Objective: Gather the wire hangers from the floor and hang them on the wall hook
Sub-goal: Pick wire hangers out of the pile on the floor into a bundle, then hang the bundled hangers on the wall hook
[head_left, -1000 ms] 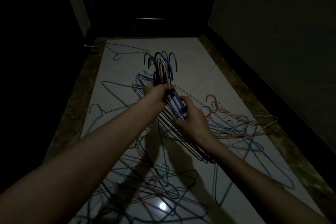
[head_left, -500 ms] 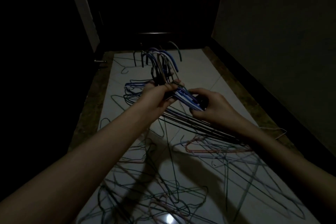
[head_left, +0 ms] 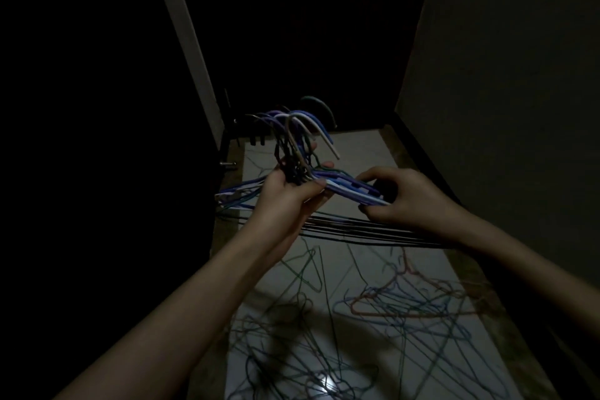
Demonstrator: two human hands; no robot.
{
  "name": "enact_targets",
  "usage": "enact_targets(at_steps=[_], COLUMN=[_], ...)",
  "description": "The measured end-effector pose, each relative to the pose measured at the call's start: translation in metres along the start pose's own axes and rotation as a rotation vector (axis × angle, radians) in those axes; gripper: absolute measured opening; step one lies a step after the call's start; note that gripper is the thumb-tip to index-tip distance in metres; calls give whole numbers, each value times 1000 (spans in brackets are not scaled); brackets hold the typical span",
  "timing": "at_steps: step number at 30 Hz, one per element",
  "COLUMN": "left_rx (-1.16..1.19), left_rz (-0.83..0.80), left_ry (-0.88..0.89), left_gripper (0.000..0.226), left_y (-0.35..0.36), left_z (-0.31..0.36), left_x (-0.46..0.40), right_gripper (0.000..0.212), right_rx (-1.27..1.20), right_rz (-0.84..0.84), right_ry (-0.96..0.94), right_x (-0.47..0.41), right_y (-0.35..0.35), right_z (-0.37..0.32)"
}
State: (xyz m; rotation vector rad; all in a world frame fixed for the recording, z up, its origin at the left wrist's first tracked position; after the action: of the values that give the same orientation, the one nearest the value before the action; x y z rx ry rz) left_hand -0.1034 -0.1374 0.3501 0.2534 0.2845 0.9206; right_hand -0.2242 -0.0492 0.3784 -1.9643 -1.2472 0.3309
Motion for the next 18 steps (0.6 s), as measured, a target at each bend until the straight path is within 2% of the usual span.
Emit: enact_targets(at_steps=[6,12,15,18], left_rx=[-12,2,56,131], left_rz=[-7,41,65,98], left_ry=[135,275,327,303], left_gripper=[30,43,46,48], left_y=[69,136,160,171], left_z=[212,432,507,547], left_x=[-27,-33,-18,5], right_gripper=[37,38,39,39], right_rx=[-52,-31,-71,-102], right_rz=[-22,11,7,-47], right_ry=[-92,-213,-280,-350], right_x=[35,93,125,153], right_y=[-148,-305,-350,-372], right_z=[-153,-318,-367,-398])
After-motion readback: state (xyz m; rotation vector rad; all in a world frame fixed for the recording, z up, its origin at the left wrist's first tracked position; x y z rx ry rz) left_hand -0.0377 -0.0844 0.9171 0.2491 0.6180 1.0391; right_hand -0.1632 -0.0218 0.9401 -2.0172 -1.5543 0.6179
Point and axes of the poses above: each hand's wrist, its own x-axis away from the middle knuckle, its own y-axis out of the palm, z = x × y, the point moved 9 cm from there along -x, towards the middle knuckle, and after that the axes turned 15 degrees about y, right-handed, at the moved point
